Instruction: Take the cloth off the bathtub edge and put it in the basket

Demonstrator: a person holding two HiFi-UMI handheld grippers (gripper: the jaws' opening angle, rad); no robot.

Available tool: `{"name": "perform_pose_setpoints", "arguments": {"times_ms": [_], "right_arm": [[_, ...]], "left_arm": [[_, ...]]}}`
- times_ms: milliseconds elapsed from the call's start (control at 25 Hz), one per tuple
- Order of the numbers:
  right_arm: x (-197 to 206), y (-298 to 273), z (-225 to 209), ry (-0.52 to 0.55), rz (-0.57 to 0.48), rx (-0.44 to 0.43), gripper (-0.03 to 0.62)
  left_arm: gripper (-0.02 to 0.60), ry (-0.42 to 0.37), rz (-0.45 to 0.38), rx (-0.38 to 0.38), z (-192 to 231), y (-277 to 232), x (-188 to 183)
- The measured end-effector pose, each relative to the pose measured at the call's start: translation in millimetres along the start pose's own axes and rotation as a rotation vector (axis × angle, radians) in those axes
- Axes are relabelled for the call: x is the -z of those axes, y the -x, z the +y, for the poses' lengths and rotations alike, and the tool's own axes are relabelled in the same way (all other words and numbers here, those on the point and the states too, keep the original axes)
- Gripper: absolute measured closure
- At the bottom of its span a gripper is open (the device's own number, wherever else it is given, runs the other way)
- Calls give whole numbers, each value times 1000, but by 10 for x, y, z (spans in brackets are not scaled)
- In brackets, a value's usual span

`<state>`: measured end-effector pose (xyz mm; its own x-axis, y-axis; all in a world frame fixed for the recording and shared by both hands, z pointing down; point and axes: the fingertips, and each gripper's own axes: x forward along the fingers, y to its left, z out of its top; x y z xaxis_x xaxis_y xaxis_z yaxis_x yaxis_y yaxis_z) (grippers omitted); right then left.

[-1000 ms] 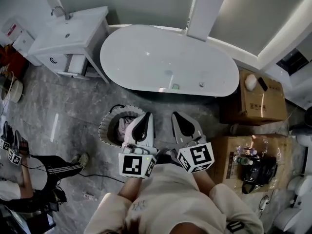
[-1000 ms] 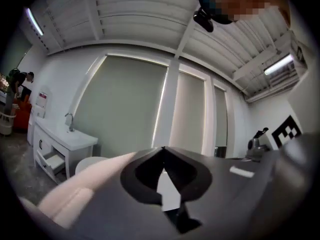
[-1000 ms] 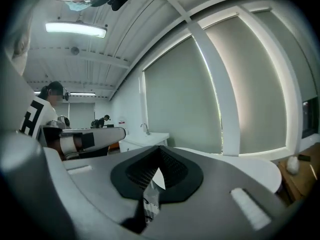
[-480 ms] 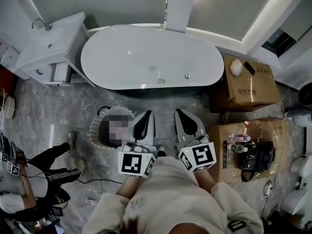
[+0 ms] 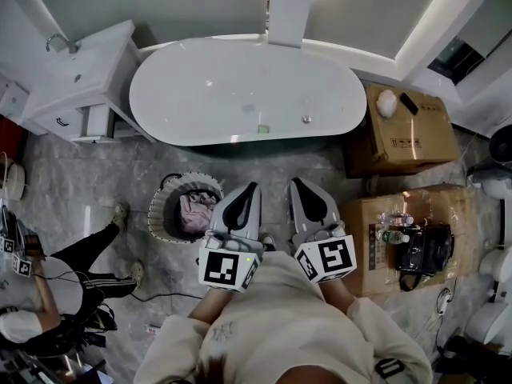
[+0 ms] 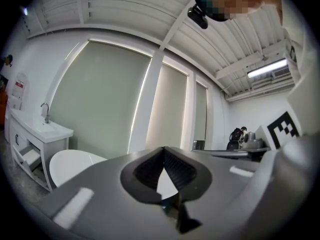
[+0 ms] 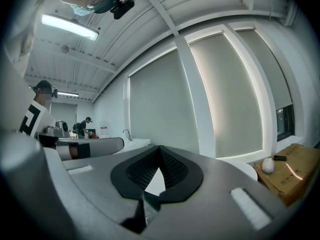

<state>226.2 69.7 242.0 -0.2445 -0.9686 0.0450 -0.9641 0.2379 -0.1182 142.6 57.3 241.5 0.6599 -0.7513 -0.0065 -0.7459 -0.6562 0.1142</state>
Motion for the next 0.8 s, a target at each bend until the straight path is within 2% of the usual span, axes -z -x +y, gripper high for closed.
{"name": "perform_pose_setpoints", "arguments": {"times_ms": [800], "right_arm": [[181,161,-81,-19,24,52,595]], "left_arm": [[580,-1,11,33,-62,19,75]]}}
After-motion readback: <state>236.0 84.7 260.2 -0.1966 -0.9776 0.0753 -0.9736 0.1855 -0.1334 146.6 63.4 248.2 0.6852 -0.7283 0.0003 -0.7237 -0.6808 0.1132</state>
